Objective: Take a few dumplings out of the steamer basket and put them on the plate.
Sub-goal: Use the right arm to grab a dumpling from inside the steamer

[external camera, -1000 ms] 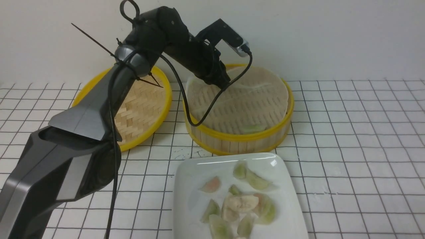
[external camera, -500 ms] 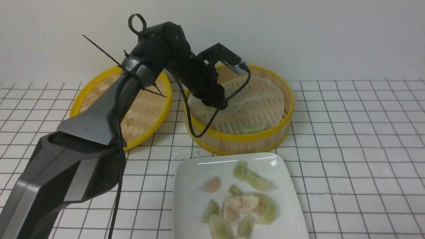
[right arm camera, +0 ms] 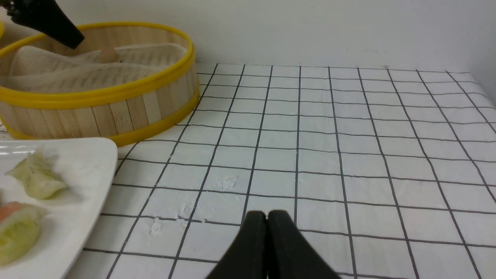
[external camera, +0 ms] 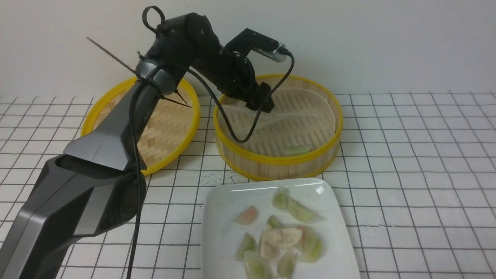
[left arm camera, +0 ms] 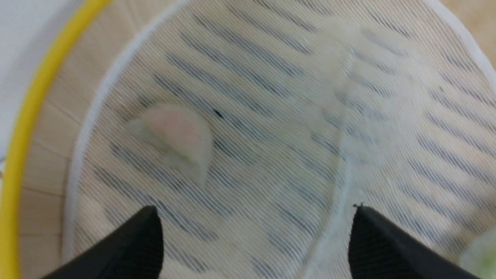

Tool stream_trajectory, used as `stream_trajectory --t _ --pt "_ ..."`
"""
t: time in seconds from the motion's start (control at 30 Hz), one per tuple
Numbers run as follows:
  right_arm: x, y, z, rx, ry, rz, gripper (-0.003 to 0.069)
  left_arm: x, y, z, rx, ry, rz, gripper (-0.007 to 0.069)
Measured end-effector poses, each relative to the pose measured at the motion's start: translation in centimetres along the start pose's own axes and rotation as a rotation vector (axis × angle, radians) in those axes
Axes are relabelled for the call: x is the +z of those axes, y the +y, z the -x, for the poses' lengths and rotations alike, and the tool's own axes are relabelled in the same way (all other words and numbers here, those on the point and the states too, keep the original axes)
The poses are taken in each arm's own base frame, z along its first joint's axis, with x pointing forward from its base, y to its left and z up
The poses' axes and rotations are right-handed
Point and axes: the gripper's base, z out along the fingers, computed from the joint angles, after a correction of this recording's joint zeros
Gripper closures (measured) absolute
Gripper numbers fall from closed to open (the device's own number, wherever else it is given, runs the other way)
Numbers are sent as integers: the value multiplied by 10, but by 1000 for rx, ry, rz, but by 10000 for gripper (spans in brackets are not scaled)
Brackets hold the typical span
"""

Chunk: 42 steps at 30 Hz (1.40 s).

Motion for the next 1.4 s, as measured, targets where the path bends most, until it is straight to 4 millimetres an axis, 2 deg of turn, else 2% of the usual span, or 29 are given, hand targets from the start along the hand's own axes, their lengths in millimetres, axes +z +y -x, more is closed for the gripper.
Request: stream_trajectory --t 0.27,0.43,0.7,0.93,1.1,1.4 --pt "0 0 0 0 0 0 673 22 11 -7 19 -47 64 149" --pt "0 0 0 0 0 0 673 36 15 -15 27 -57 69 158" --pt "0 0 0 0 0 0 673 39 16 -10 223 -122 78 158" --pt "0 0 0 0 0 0 673 46 16 -15 218 -135 53 199" --pt "0 0 0 0 0 0 673 53 19 -22 170 -129 32 280" --pt "0 0 0 0 0 0 673 54 22 -23 139 -140 18 594"
